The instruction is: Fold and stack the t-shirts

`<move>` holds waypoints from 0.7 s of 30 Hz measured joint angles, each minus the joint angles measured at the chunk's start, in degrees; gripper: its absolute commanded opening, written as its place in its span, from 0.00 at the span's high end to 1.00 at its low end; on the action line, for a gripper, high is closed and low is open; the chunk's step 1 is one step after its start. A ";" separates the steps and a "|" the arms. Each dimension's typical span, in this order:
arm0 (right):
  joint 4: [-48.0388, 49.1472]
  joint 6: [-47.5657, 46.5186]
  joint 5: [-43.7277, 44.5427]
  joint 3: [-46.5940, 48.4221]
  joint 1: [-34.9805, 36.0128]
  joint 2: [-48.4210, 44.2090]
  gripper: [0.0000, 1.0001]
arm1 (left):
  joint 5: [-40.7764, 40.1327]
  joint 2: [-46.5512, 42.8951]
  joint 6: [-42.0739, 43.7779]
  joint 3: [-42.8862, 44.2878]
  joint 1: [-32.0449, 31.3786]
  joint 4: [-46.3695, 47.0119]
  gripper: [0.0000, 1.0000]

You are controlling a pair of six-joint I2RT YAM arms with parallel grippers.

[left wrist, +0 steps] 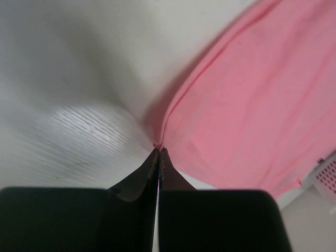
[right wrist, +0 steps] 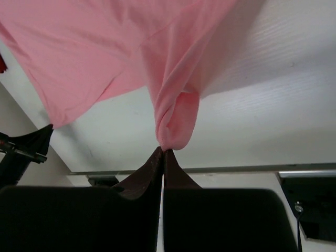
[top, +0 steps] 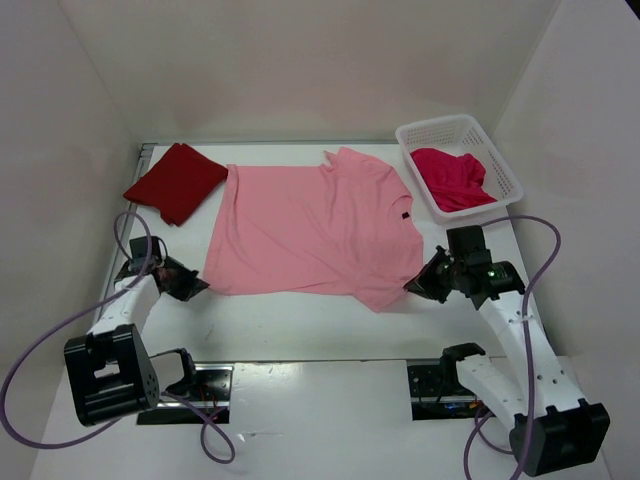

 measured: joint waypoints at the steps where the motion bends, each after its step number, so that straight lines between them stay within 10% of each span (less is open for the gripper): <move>1: -1.95 -0.02 0.63 1.20 0.15 -0.57 1.00 | 1.20 -0.66 0.31 0.79 0.07 -1.11 1.00; 9: -7.61 -1.20 5.18 8.48 -0.09 1.01 1.00 | 6.99 -0.15 2.75 8.55 2.84 -9.20 1.00; 21: 7.58 -7.56 6.54 16.04 -9.27 27.89 1.00 | 7.96 18.67 -2.16 24.35 1.55 3.54 1.00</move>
